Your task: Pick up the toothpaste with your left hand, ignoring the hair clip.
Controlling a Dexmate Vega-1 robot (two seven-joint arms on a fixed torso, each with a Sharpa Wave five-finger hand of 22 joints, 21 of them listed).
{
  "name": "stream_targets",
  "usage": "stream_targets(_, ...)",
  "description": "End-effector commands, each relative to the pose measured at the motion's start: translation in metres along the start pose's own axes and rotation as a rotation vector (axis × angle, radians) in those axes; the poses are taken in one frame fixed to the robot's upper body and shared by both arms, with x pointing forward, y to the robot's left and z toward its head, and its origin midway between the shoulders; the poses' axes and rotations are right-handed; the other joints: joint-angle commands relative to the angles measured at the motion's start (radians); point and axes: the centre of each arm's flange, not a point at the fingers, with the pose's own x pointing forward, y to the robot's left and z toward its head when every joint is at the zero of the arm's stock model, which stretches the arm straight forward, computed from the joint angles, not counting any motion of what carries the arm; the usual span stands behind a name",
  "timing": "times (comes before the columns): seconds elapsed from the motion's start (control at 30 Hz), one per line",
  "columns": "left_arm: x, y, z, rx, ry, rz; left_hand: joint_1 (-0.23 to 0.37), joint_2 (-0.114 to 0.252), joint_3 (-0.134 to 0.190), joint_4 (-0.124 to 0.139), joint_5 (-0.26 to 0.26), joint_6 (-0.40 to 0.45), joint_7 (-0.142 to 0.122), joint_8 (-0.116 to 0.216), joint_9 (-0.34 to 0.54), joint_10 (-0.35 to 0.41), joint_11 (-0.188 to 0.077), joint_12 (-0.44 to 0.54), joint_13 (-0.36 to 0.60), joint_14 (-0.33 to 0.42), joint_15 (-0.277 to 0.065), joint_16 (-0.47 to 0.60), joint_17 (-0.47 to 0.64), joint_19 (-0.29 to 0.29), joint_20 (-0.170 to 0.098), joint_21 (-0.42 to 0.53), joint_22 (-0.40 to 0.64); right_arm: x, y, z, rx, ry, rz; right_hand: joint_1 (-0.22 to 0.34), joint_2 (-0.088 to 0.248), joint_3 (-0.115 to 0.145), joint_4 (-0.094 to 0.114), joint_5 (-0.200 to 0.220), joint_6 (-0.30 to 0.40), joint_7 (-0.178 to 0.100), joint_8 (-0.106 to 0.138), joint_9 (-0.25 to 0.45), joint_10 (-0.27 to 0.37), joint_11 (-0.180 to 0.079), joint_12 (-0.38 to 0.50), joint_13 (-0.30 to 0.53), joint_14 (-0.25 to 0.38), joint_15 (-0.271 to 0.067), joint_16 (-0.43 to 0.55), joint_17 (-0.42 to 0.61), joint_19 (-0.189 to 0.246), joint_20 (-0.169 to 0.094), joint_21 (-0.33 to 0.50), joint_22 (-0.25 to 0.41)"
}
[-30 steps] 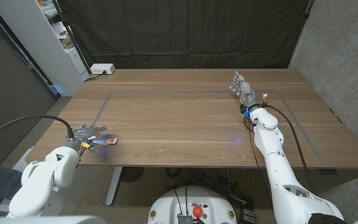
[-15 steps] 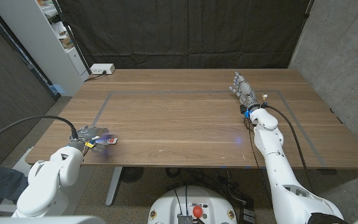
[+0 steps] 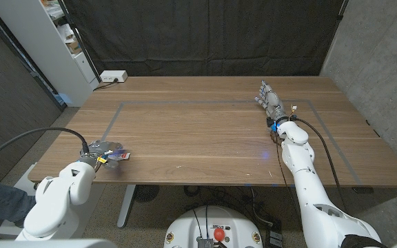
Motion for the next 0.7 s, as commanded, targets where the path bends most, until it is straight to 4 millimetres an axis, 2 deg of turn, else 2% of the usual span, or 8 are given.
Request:
stream_targets(0.03,0.0002,-0.0037,0.0052,0.017,0.013,-0.001,0.004,0.01,-0.004,0.003,-0.003,0.02,-0.005,0.007,0.001,0.018,0.003,0.007,0.006,0.015,-0.001,0.004,0.002,0.009,0.002,0.007,0.002,-0.0001,-0.0041,-0.0026,0.003,0.005,-0.002,0.002,0.004,-0.002,0.002,0.007,0.002,0.0,0.003,0.002,0.004,0.003,0.001,0.004,0.006,0.001,0.003,0.003,0.01,0.0,-0.007,0.005)
stream_targets(0.7,0.0032,-0.0127,0.0132,0.012,0.009,0.01,0.006,0.016,-0.008,0.003,-0.003,0.041,-0.013,0.006,0.002,0.036,-0.001,0.008,0.01,0.034,-0.009,0.004,0.003,0.014,0.003,0.006,0.002,0.0038,-0.0069,0.0009,-0.004,0.004,0.004,0.002,0.005,-0.004,0.002,0.008,0.001,-0.001,0.003,0.003,0.004,0.002,0.0,0.004,0.007,0.0,0.003,0.004,0.013,0.001,-0.012,0.005)
